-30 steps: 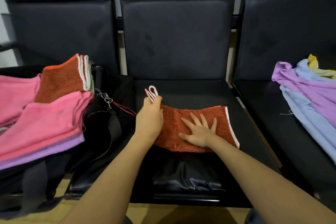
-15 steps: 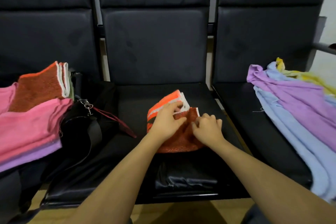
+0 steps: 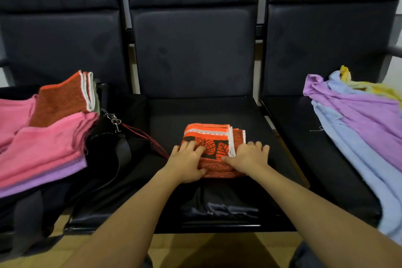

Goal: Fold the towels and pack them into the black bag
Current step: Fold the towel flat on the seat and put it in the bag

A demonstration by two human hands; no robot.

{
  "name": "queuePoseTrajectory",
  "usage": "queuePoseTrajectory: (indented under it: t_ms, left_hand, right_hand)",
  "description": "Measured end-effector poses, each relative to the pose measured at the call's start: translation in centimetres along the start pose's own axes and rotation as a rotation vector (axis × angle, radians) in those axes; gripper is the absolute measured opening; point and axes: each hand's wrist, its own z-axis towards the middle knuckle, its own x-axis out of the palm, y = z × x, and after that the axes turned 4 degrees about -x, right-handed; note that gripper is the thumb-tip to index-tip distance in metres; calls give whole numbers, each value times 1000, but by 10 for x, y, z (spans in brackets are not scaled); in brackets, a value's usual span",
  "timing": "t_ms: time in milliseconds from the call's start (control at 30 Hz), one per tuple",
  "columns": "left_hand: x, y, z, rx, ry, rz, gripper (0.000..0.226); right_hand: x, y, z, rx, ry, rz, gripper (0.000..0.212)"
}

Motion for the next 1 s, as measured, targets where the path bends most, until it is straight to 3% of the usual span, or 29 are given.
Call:
queuePoseTrajectory:
  t_ms: [167, 267, 600, 667, 767, 867, 1000]
  left_hand:
    - [10, 3, -1, -55, 157, -37, 65]
    - [15, -5, 1, -66, 224, -127, 60]
    - [6, -7, 14, 35, 135, -292, 77]
    - [5, -9, 13, 79, 128, -331, 81]
    - [7, -14, 13, 163, 139, -331, 82]
    - [12, -21, 16, 205, 189, -279, 81]
    - [14, -25, 18, 185, 242, -276, 77]
  right_hand:
    - [6, 12, 0, -38, 16, 112, 43]
    - [7, 13, 1, -42, -55, 218, 29]
    - [-17, -10, -3, -50, -270, 427, 15]
    - [-18, -14, -5, -43, -265, 451, 13]
    - [-21, -21, -9, 26, -220, 466, 27]
    - [-19, -28, -11, 93, -90, 357, 34]
    - [-15, -31, -11, 51, -52, 329, 25]
